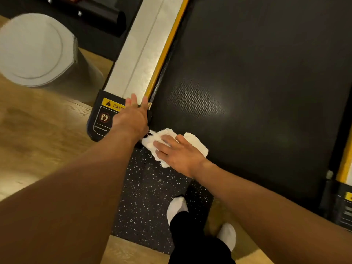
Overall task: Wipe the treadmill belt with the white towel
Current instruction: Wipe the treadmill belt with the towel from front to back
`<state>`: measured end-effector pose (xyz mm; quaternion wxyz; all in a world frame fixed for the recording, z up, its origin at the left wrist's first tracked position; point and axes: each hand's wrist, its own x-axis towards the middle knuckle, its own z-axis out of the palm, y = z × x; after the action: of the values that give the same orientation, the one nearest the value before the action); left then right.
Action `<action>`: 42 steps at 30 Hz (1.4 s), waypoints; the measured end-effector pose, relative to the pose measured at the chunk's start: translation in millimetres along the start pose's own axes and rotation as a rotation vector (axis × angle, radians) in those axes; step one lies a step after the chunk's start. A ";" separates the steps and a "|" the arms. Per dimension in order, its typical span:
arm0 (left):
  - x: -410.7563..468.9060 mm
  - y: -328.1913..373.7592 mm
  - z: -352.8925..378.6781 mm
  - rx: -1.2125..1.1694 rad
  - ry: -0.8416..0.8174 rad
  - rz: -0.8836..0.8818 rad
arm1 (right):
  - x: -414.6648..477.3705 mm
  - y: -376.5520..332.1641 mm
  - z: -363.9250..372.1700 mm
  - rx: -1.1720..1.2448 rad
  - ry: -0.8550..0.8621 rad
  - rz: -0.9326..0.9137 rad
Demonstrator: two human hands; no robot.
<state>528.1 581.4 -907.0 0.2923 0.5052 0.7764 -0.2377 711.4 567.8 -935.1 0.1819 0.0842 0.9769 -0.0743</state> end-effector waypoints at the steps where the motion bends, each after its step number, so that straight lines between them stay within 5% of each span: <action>1: -3.4 3.2 3.6 -0.010 0.032 -0.015 | -6.6 2.1 2.7 -0.012 0.004 -0.007; 7: -21.4 53.5 22.4 0.038 0.158 -0.042 | -66.1 5.6 36.8 -0.118 0.012 -0.009; 12: -51.4 121.2 49.5 -0.014 0.256 0.198 | -150.5 15.4 66.2 -0.167 -0.127 0.000; 17: -63.3 162.3 66.4 0.055 0.020 0.200 | -258.9 24.1 98.6 -0.110 -0.313 0.103; 22: -51.7 168.4 58.7 0.080 -0.105 0.168 | -341.5 19.4 127.0 0.145 -0.401 0.487; 28: -49.4 173.9 67.3 0.111 -0.096 0.114 | -359.2 46.0 108.7 0.498 0.426 1.205; 30: -48.7 174.6 65.7 0.122 -0.097 0.104 | -344.3 45.8 110.3 0.591 0.437 1.429; 32: -47.8 174.9 64.1 0.125 -0.095 0.100 | -317.9 28.3 116.5 0.616 0.323 1.481; 35: -49.7 174.1 64.7 0.117 -0.097 0.105 | -282.7 -1.5 118.2 0.714 0.399 1.434; 39: -52.8 173.4 65.8 0.099 -0.066 0.127 | -266.2 -14.3 106.0 0.857 0.497 1.135; 42: -52.9 168.2 68.0 0.093 -0.029 0.163 | -276.2 13.6 95.8 0.847 0.832 1.449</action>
<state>714.8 565.4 -931.4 0.2981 0.5764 0.7164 -0.2563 1000.9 526.2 -923.4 -0.2263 0.7514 0.5643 -0.2565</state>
